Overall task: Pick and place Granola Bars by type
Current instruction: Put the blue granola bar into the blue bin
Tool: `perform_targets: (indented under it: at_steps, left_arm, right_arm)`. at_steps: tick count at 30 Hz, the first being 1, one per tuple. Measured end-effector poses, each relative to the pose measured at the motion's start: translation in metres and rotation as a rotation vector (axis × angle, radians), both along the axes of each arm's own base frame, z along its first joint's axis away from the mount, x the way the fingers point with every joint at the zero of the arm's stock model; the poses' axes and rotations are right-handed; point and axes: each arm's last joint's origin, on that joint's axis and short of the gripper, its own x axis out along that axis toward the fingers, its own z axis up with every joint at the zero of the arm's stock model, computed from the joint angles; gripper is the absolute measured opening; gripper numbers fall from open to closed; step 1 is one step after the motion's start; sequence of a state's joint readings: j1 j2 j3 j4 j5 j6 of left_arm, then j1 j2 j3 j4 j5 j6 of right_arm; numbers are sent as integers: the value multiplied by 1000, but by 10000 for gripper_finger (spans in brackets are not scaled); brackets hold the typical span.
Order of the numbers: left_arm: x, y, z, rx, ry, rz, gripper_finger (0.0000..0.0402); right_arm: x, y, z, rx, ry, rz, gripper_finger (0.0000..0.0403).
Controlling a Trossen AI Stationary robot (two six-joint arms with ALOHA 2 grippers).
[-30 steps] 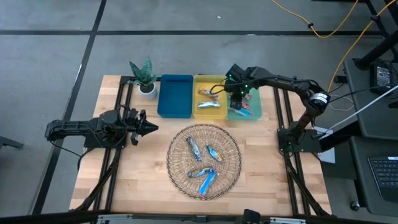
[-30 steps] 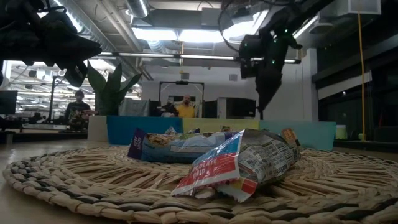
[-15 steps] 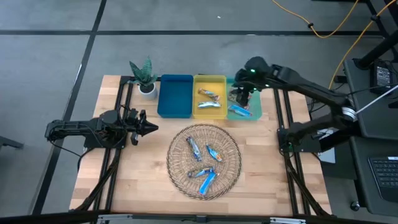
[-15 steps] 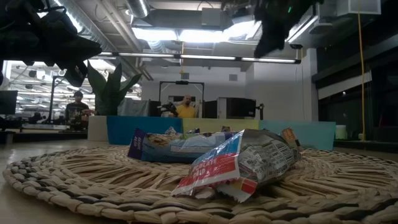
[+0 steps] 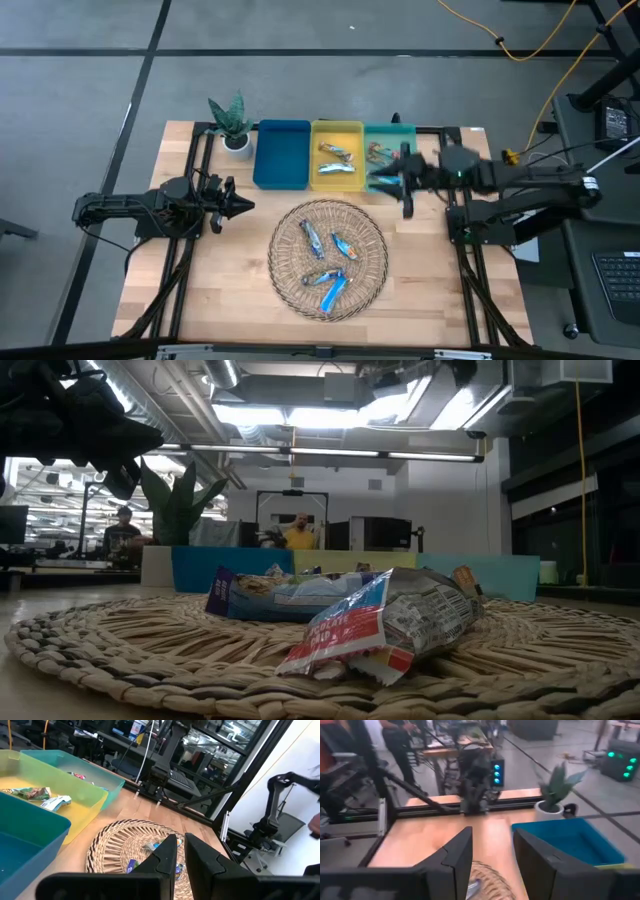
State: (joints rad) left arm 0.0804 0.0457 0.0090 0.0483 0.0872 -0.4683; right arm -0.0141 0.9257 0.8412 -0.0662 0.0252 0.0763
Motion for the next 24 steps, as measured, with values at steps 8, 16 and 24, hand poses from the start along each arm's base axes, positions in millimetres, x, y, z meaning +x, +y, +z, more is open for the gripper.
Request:
perform_targets:
  at_steps: [8,16,24]
  left_arm:
    - [0,0,0,0,0,0,31]
    - [0,0,0,0,0,0,31]
    - [0,0,0,0,0,0,31]
  right_arm:
    - [-29,15,-73,158,-183,67,145]
    - [-82,7,-107,181,-381,10,145]
    - [-113,5,-136,123,-541,0,141]
